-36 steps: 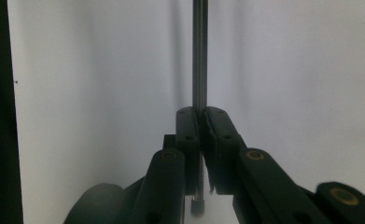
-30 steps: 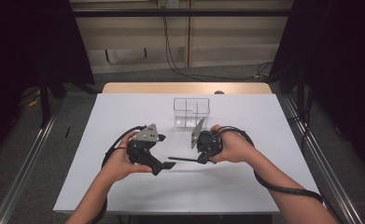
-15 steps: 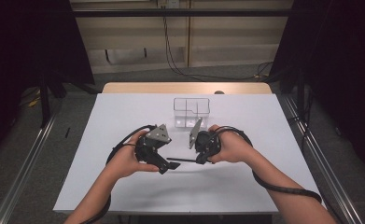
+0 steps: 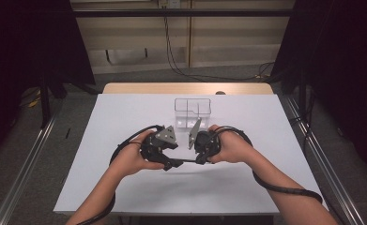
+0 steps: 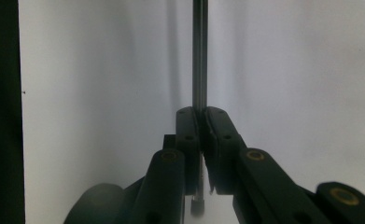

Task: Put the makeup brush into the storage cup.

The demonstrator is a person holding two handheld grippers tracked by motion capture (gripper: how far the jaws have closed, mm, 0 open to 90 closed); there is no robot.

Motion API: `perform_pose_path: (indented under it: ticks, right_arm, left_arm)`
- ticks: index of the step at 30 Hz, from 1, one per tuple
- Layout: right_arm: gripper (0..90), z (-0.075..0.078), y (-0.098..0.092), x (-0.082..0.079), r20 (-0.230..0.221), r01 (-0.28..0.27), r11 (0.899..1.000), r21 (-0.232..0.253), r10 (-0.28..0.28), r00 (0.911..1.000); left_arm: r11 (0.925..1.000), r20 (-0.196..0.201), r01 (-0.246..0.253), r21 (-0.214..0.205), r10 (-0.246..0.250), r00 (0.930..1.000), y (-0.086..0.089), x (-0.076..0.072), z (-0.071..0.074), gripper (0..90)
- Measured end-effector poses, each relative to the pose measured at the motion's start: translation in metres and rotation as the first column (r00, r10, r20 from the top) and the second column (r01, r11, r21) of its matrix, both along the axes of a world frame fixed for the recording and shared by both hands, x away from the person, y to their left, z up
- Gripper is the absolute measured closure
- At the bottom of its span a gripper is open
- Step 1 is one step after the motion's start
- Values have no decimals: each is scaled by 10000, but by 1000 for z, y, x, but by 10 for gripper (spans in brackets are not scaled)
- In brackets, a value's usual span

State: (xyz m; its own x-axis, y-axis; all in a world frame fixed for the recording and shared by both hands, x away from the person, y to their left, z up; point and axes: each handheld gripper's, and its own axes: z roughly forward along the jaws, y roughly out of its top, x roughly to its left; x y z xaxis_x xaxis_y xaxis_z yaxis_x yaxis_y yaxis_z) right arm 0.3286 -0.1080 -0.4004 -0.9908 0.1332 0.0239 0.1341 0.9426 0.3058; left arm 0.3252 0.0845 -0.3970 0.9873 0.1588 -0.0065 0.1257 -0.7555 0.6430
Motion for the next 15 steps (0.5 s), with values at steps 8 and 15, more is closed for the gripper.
perform_pose_path:
  ticks: [8,15]
  right_arm:
    - [850,-1,0,0,71,-68,10000,24,68,10000]
    - [850,2,1,-2,82,-135,9999,48,135,9999]
  left_arm:
    - [9986,312,373,370,-384,9988,-5,-2,-3,486]
    - [9955,152,653,690,-665,9977,-9,-2,-7,599]
